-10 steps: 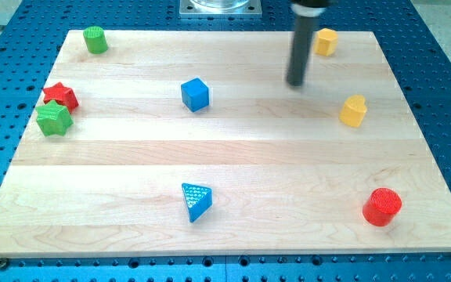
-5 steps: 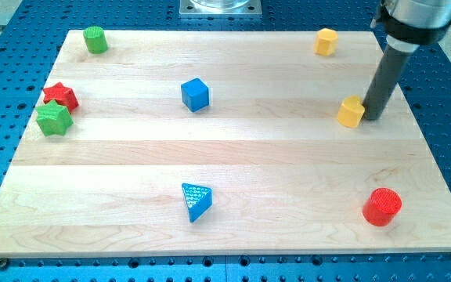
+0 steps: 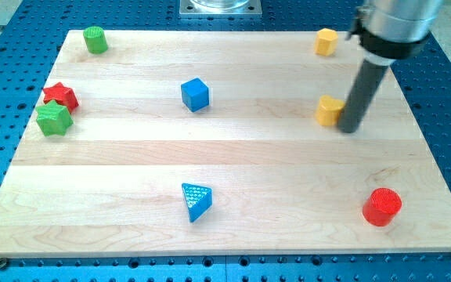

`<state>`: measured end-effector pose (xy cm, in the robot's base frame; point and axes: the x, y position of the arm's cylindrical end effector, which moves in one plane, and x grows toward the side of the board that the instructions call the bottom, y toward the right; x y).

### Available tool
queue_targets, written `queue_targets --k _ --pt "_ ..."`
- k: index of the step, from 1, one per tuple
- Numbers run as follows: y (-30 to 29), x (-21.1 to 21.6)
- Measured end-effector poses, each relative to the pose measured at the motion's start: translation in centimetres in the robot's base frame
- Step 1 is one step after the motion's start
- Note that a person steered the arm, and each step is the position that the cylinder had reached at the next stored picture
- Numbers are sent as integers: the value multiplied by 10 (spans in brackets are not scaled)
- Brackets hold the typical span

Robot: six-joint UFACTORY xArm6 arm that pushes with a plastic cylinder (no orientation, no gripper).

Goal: Place yellow blocks vertical to each other

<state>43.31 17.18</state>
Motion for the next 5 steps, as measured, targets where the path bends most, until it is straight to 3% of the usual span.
queue_targets --k 1,2,3,5 --pt "-22 -66" --pt "-49 -90" --pt "-30 -63" --pt "-101 -135"
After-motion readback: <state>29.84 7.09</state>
